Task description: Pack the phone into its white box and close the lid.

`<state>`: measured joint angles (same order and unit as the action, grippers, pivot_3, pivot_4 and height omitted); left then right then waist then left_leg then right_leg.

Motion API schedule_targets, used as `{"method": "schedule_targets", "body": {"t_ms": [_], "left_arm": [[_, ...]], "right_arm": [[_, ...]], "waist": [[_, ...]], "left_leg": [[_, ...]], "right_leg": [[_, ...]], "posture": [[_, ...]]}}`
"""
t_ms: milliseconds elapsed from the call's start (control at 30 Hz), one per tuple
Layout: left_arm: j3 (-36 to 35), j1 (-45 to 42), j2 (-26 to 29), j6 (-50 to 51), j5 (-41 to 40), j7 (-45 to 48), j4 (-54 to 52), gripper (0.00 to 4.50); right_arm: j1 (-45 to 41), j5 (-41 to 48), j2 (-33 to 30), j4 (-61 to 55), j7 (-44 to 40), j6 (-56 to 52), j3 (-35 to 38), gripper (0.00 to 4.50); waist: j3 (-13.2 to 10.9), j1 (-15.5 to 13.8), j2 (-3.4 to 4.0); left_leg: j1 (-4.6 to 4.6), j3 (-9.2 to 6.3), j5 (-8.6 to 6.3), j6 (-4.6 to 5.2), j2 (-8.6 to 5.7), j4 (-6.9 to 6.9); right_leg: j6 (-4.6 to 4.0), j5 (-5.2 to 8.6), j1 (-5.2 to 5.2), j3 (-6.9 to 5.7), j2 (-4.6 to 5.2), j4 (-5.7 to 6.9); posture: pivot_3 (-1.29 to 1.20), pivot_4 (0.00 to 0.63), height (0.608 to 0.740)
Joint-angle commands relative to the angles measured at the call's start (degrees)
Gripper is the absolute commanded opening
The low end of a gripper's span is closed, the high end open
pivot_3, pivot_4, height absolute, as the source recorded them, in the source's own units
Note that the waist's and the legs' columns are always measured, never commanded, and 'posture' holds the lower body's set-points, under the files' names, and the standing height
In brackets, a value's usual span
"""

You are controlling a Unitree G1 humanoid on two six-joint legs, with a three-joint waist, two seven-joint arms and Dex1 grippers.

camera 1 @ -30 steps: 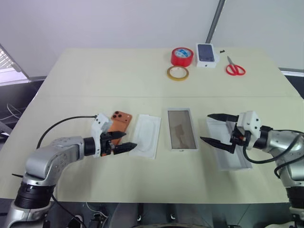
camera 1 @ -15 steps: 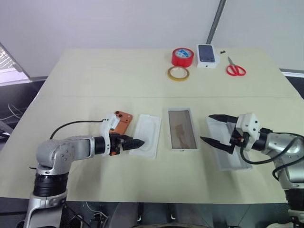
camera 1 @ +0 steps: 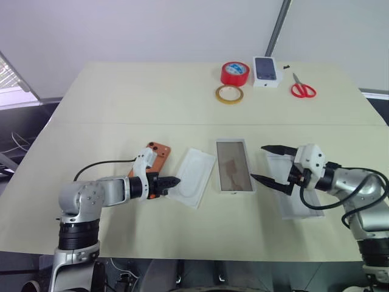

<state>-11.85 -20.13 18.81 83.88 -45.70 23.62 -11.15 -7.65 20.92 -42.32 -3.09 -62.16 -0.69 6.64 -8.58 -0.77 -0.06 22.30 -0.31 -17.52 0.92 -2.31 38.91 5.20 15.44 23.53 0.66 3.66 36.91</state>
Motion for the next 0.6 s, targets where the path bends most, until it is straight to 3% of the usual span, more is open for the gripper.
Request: {"method": "schedule_targets", "body": {"t_ms": [33, 167, 400, 500, 600], "left_arm": [[-1.9, -0.4, -2.0, 2.6, -0.4, -1.8, 1.1, 0.04], [-10.1, -3.2, -5.8, 2.8, -2.8, -3.6, 1.4, 0.04], [-10.8, -1.6, -5.6, 2.7, -4.2, -3.0, -2.3, 0.04], [-11.7, -1.8, -6.8, -0.7, -3.4, -4.5, -2.6, 0.0], [-12.0, -2.2, -7.4, -7.5, -1.9, -5.6, -2.2, 0.0]], "right_arm": [[-0.5, 0.4, 0.5, -2.9, -0.7, 0.6, -1.2, 4.5], [1.6, 0.4, 0.4, -6.0, -3.5, -0.9, -5.6, 4.5], [0.3, -5.5, 0.6, -4.0, -5.4, 2.5, -12.5, 4.5], [-1.6, -10.1, 0.8, 0.3, -5.3, 5.7, -15.5, 3.66], [-3.7, -12.4, 2.0, 3.2, -5.2, 8.4, -17.5, 2.07]], "waist": [[0.0, 0.0, 0.0], [0.0, 0.0, -0.08], [-0.1, 0.4, -0.11], [-0.1, 0.2, -0.11], [-0.1, 0.2, -0.15]], "left_leg": [[0.0, 0.0, 0.0, 0.0, 0.0, 0.0], [0.0, 0.0, 0.01, -0.02, 0.0, 0.02], [0.04, -0.01, 0.08, -0.14, 0.0, 0.04], [0.04, -0.01, 0.14, -0.25, 0.0, 0.04], [0.04, 0.0, 0.22, -0.4, 0.0, 0.04]], "right_leg": [[0.0, 0.0, 0.0, 0.0, 0.0, 0.0], [0.0, 0.0, 0.02, -0.01, -0.01, 0.03], [0.01, 0.0, 0.09, -0.01, -0.03, 0.06], [0.01, 0.0, 0.09, -0.01, -0.04, 0.06], [0.01, 0.0, 0.08, -0.01, -0.03, 0.04]], "posture": [[0.0, 0.15, 0.74], [0.0, 0.15, 0.74], [0.0, 0.15, 0.74], [0.0, 0.15, 0.74], [0.0, 0.15, 0.74]]}}
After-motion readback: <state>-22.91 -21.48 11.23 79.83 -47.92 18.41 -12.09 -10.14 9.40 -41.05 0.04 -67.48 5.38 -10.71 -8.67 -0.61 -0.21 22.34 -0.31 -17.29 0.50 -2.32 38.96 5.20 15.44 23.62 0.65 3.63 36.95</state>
